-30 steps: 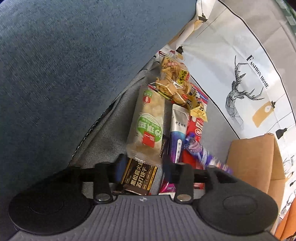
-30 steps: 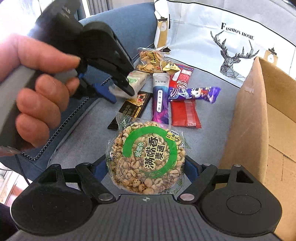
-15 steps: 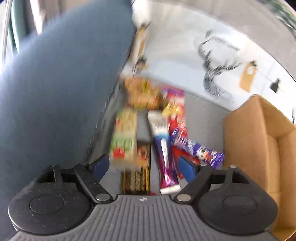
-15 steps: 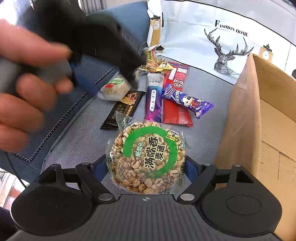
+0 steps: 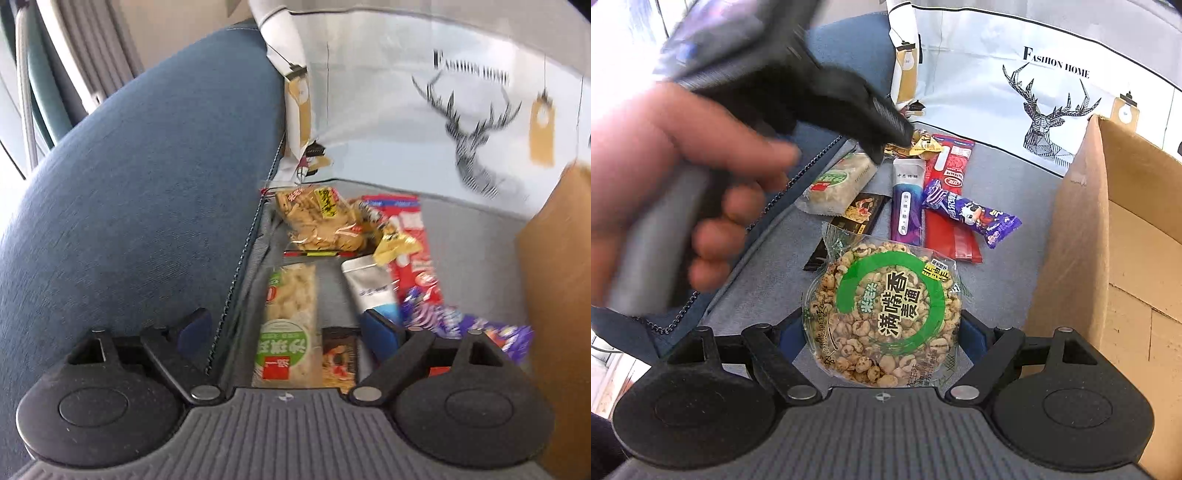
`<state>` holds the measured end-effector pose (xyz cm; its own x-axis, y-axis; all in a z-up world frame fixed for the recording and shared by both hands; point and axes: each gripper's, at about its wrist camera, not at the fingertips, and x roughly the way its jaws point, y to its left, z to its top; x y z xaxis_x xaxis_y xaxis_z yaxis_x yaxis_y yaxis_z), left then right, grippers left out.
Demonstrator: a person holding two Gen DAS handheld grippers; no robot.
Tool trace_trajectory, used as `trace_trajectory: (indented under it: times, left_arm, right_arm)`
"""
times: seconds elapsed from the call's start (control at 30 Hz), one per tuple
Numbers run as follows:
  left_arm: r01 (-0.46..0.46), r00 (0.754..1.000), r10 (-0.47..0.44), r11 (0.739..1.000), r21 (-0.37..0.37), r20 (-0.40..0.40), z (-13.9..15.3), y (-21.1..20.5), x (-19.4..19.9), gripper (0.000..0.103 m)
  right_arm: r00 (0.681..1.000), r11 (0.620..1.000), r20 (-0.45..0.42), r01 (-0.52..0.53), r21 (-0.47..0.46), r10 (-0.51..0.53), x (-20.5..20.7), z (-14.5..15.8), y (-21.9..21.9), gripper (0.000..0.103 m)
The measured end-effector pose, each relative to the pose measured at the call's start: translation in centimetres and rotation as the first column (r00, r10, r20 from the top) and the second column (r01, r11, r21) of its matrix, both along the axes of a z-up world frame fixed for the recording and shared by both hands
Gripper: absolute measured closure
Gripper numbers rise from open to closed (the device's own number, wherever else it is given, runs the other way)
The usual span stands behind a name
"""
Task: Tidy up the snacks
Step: 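Grasp the white green-labelled cake bar with the left tool and lift, then carry the cake bar and peanut bag over the cardboard box with both tools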
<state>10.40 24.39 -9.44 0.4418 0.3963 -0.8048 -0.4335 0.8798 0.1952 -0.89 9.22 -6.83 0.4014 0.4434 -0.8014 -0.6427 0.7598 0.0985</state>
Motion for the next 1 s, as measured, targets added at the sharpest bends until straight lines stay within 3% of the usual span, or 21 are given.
trace_trajectory:
  times: [0.2, 0.27, 0.33, 0.37, 0.4, 0.43, 0.6, 0.77, 1.0]
  left_arm:
    - [0.046, 0.994, -0.031, 0.988, 0.144, -0.102, -2.7, -1.3, 1.4, 0.012]
    - [0.069, 0.991, -0.046, 0.980, 0.184, -0.126, -3.4, -1.7, 1.5, 0.017]
    - [0.087, 0.987, -0.061, 0.979, 0.182, -0.146, -4.0, -1.6, 1.7, 0.033]
    - [0.083, 0.989, -0.062, 0.984, 0.158, -0.134, -4.0, -1.4, 1.6, 0.036]
    - [0.073, 0.991, -0.058, 0.989, 0.125, -0.122, -3.9, -0.9, 1.6, 0.052]
    - [0.064, 0.991, -0.052, 0.993, 0.098, -0.122, -4.0, -0.4, 1.6, 0.059]
    - [0.005, 0.998, -0.006, 1.000, -0.017, -0.067, -2.5, 1.6, 0.6, 0.062]
    - [0.014, 0.999, -0.008, 0.993, -0.119, 0.048, 1.7, 1.2, -0.9, 0.063]
    - [0.063, 0.963, 0.007, 0.966, -0.252, 0.268, 7.7, 0.5, -4.6, 0.063]
  right_arm:
    - [1.000, 1.000, -0.005, -0.006, -0.010, 0.006, 0.1, 0.1, -0.1, 0.019]
    - [1.000, 1.000, -0.005, -0.006, -0.016, 0.006, 0.2, 0.1, 0.2, 0.019]
    - [1.000, 1.000, -0.008, -0.007, -0.022, 0.007, 0.2, 0.0, 0.3, 0.019]
    - [1.000, 1.000, -0.008, -0.007, -0.024, 0.006, 0.2, -0.1, 0.4, 0.019]
    - [1.000, 1.000, -0.008, -0.007, -0.025, 0.006, 0.2, -0.1, 0.4, 0.019]
    - [1.000, 1.000, -0.008, -0.006, -0.026, 0.006, 0.3, -0.1, 0.5, 0.019]
    - [1.000, 1.000, -0.002, -0.010, -0.028, 0.010, 0.3, -0.1, 0.5, 0.019]
    - [1.000, 1.000, 0.007, -0.017, -0.020, 0.017, 0.0, 0.4, 0.5, 0.019]
    - [0.996, 0.999, 0.088, -0.027, 0.037, 0.024, -0.8, 4.0, -0.5, 0.019]
